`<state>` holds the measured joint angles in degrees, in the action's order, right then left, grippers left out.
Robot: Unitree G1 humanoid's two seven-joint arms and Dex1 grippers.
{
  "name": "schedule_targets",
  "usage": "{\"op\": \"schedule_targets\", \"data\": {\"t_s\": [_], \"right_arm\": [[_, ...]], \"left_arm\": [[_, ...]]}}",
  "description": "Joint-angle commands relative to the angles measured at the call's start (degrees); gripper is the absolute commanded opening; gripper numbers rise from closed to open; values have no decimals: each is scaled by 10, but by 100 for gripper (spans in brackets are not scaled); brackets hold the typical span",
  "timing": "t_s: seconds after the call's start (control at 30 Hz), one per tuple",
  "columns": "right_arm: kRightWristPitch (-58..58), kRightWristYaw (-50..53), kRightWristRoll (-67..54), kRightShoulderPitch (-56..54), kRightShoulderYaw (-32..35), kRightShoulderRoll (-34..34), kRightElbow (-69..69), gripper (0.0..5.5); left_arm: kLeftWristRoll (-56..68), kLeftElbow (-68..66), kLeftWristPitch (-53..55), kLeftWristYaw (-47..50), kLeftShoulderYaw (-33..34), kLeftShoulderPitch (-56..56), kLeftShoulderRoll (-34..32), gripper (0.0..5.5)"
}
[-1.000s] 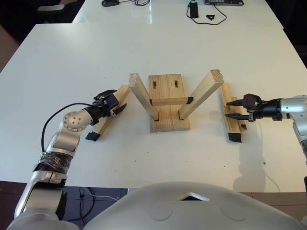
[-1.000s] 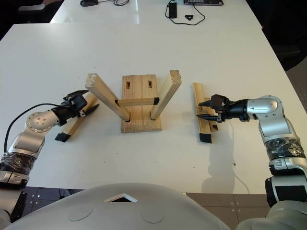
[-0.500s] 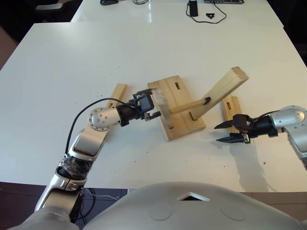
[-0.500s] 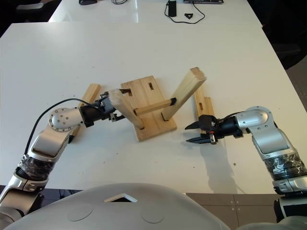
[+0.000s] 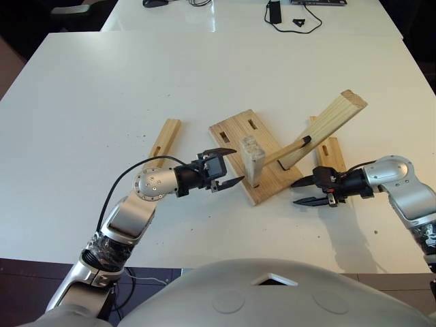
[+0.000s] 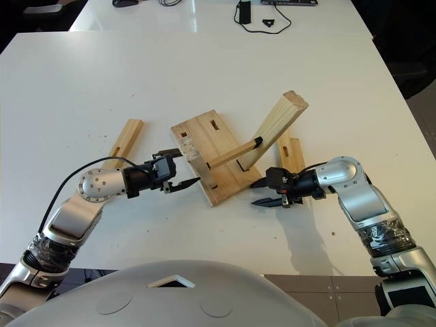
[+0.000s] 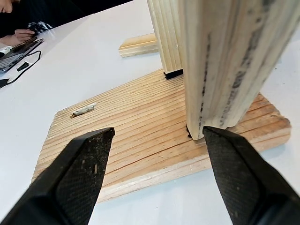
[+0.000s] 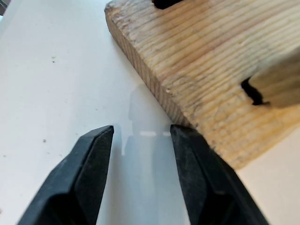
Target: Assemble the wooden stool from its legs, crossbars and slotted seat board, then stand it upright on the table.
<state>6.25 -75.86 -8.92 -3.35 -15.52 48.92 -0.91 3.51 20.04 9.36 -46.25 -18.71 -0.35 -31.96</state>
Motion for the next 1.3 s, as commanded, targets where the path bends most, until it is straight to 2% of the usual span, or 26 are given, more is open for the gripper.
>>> {"op": "schedule_targets", "data": {"t_s": [0.03,0.17,0.33,0.53,0.7,0.87,1.03,1.13,1.3], "right_arm": [[-12,-6,-3,-16,-1,-11,13,223],[-17,-7,2,-30,-9,-26,24,223],[-29,-6,12,-38,-17,-39,40,223],[-33,-10,13,-43,-28,-46,44,223],[-28,-3,9,-43,-24,-48,41,223],[-12,6,-9,-51,-4,-52,43,223],[3,18,-21,-50,23,-51,44,223],[0,24,-19,-51,31,-48,51,223],[-9,73,11,-79,44,-60,91,223]], "left_arm": [[-19,-77,-55,-41,31,-68,-54,351],[-47,-250,-138,-68,31,-202,-58,351],[-115,-490,-264,-12,6,-343,5,351],[-218,-696,-427,34,-55,-402,28,351],[-272,-757,-521,20,-101,-397,2,351],[-284,-725,-579,1,-125,-348,-50,351],[-199,-605,-566,-58,-107,-255,-123,351],[-130,-492,-508,-91,-97,-189,-161,351],[5,-224,-330,-117,-83,-45,-222,351]]}}
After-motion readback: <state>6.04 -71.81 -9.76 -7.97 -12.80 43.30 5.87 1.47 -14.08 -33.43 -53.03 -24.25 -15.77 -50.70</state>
